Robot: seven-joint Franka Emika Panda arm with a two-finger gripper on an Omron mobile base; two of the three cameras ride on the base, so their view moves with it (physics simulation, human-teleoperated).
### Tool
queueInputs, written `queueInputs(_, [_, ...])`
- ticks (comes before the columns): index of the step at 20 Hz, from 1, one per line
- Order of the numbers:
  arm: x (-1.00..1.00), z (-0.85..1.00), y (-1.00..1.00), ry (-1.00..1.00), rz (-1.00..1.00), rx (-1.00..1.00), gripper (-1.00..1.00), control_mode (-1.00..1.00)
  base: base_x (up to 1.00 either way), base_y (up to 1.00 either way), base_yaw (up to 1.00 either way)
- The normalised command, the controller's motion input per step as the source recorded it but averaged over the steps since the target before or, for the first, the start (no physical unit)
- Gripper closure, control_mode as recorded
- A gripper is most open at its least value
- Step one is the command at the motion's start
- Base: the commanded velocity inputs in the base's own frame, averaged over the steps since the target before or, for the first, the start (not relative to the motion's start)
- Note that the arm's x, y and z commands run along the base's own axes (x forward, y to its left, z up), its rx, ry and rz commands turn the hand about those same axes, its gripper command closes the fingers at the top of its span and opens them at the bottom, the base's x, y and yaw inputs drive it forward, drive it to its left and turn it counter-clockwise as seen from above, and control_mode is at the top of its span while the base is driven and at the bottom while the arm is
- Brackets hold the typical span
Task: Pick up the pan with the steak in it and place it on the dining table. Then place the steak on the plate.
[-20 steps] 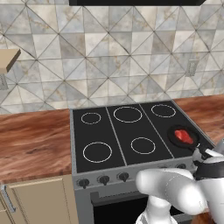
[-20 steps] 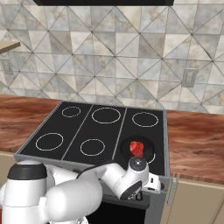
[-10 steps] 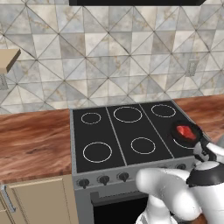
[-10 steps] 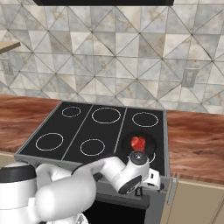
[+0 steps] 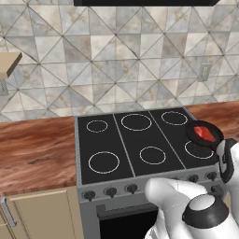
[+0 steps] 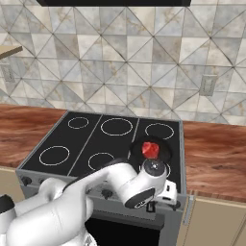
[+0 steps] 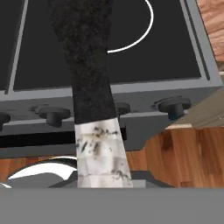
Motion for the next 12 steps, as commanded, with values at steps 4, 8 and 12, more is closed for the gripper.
queueInputs(4, [-0.60,0.37,0.27,-0.01,0.18,0.00,1.00,-1.00,0.00,0.00,0.00])
queueInputs(8, [-0.59,0.32,0.31,0.00,0.21,0.00,1.00,-1.00,0.00,0.00,0.00])
queueInputs(12, [-0.57,0.27,0.39,0.01,0.22,-0.01,1.00,-1.00,0.00,0.00,0.00])
